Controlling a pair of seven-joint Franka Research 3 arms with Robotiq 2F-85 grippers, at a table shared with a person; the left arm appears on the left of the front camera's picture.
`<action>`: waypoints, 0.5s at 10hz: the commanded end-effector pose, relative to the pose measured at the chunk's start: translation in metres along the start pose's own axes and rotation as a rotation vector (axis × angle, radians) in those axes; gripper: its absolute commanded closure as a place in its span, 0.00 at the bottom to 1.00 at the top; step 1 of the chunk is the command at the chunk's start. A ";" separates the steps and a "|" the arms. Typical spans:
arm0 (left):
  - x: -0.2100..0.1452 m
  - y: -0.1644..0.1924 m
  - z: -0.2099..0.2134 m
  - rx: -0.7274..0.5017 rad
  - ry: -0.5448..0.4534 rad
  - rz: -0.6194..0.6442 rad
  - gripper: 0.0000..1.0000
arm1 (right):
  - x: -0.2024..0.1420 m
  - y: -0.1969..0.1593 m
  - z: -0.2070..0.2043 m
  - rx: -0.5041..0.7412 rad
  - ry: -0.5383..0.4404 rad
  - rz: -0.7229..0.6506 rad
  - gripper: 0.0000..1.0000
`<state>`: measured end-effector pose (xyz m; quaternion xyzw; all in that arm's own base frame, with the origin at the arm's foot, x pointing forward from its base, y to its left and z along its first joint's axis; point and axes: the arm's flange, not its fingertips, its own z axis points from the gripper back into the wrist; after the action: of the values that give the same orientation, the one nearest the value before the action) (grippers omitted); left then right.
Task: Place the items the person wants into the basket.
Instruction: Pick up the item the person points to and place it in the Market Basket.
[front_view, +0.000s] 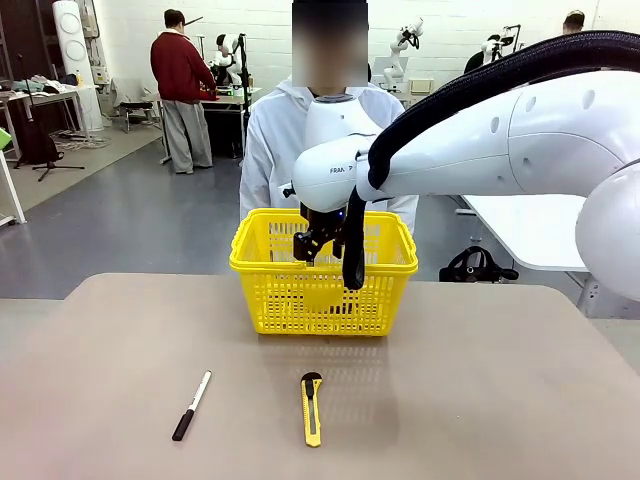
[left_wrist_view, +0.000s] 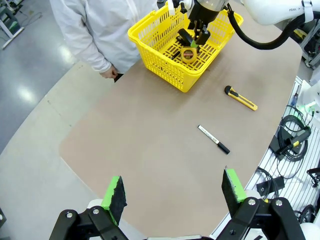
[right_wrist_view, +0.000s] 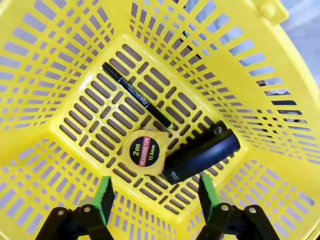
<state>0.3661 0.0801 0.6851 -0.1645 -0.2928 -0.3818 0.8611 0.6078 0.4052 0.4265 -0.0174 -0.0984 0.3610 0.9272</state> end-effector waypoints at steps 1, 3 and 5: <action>-0.001 -0.001 0.001 0.007 0.009 0.010 0.01 | 0.007 -0.003 0.003 0.032 0.002 0.026 0.00; -0.001 -0.001 0.001 0.007 0.009 0.010 0.01 | 0.007 -0.003 0.003 0.036 0.007 0.028 0.00; -0.001 -0.001 0.001 0.007 0.009 0.010 0.01 | 0.007 -0.003 0.004 0.040 0.009 0.034 0.00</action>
<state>0.3661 0.0801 0.6851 -0.1645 -0.2928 -0.3818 0.8611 0.6077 0.4051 0.4265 -0.0183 -0.0972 0.3700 0.9237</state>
